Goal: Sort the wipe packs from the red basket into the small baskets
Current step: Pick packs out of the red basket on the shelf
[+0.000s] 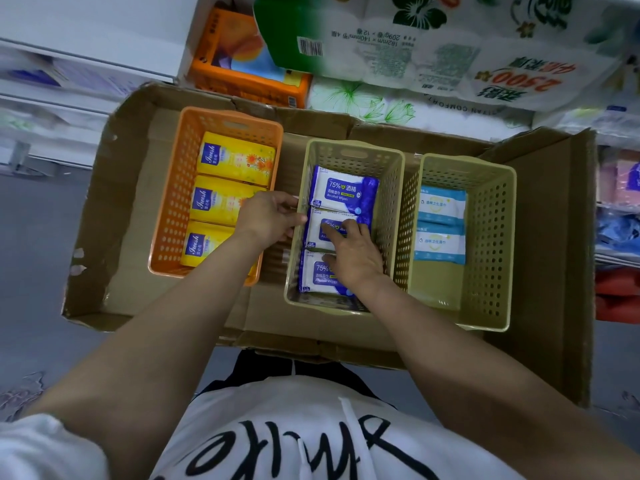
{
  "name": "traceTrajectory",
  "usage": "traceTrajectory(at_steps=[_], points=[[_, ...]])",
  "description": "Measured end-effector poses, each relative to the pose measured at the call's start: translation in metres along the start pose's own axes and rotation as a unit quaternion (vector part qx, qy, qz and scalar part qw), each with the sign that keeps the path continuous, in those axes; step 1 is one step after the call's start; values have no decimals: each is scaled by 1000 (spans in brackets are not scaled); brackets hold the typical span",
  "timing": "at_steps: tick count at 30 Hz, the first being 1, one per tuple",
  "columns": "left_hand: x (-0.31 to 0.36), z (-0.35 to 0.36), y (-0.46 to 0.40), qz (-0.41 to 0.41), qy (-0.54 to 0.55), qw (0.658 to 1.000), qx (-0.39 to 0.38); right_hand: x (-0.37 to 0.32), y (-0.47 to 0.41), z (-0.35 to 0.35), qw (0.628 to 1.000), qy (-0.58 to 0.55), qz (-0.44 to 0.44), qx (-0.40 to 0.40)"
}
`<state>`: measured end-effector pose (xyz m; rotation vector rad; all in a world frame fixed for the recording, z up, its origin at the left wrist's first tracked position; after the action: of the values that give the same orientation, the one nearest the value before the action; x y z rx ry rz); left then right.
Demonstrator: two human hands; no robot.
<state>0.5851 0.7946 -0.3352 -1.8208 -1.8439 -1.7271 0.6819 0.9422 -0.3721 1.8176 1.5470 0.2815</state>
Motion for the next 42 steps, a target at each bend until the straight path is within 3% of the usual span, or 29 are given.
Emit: traceTrajectory(at_steps=[11, 20, 25, 29, 36, 42], points=[[10, -2, 17, -7, 2, 1000, 1, 6, -7, -27, 996, -78, 0, -44], [52, -104, 82, 99, -167, 975, 112, -38, 38, -178, 991, -67, -26, 110], [49, -191, 143, 184, -211, 934, 221, -125, 95, -238, 967, -3, -90, 239], [0, -258, 190, 208, -202, 915, 279, -216, 128, -235, 942, 26, -148, 301], [-131, -383, 249, 192, -201, 912, 300, -383, 129, -161, 937, -5, -188, 296], [-196, -499, 272, 176, -204, 902, 339, -510, 93, -132, 941, -23, -205, 268]])
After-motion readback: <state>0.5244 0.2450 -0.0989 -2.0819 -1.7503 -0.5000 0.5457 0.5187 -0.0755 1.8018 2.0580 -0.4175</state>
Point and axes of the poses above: each hand's wrist, its own y-axis away from the middle knuckle, its own z-axis out of the palm, x = y × z, the point moved 7 cm from there along -y, towards the middle knuckle, and after that the axes turned 9 degrees about -x, right-handed, at the moved point
